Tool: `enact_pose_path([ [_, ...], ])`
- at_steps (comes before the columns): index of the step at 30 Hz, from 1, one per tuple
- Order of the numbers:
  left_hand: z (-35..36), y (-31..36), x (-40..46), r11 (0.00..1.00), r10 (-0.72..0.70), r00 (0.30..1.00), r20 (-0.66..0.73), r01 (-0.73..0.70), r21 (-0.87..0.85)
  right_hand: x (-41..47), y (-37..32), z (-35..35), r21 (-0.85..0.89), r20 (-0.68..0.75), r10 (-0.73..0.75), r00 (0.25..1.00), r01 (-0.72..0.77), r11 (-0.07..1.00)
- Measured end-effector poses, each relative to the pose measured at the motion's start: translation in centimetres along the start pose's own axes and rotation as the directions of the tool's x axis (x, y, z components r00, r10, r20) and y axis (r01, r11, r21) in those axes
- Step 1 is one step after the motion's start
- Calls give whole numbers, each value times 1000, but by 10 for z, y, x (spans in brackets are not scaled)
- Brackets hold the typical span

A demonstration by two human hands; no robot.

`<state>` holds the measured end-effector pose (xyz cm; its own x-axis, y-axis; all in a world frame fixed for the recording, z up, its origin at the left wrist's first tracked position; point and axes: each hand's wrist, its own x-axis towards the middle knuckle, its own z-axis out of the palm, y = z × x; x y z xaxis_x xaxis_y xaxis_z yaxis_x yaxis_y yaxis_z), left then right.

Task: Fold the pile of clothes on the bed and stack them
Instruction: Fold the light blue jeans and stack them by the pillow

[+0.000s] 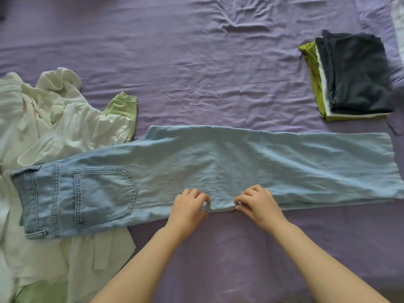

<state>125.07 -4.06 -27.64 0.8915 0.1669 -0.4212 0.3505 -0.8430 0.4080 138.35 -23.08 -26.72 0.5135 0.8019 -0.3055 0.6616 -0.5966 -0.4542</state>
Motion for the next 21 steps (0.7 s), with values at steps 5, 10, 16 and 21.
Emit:
enact_pose_path([
  [5, 2, 8, 5, 992, -93, 995, -36, 90, -86, -6, 10, 8, 62, -61, 73, 995, -69, 996],
  [10, -7, 3, 11, 994, -90, 990, 105, 96, -55, -1, 20, 8, 4, 83, 81, 993, -81, 997],
  [16, -9, 29, 21, 994, -92, 977, 191, 77, 80, -28, 55, -13, 13, 79, 62, 995, -64, 998],
  [21, 8, 110, 59, 998, 37, 985, 170, -28, -53, -67, 131, -53, -28, -85, 320, 944, -323, 946],
])
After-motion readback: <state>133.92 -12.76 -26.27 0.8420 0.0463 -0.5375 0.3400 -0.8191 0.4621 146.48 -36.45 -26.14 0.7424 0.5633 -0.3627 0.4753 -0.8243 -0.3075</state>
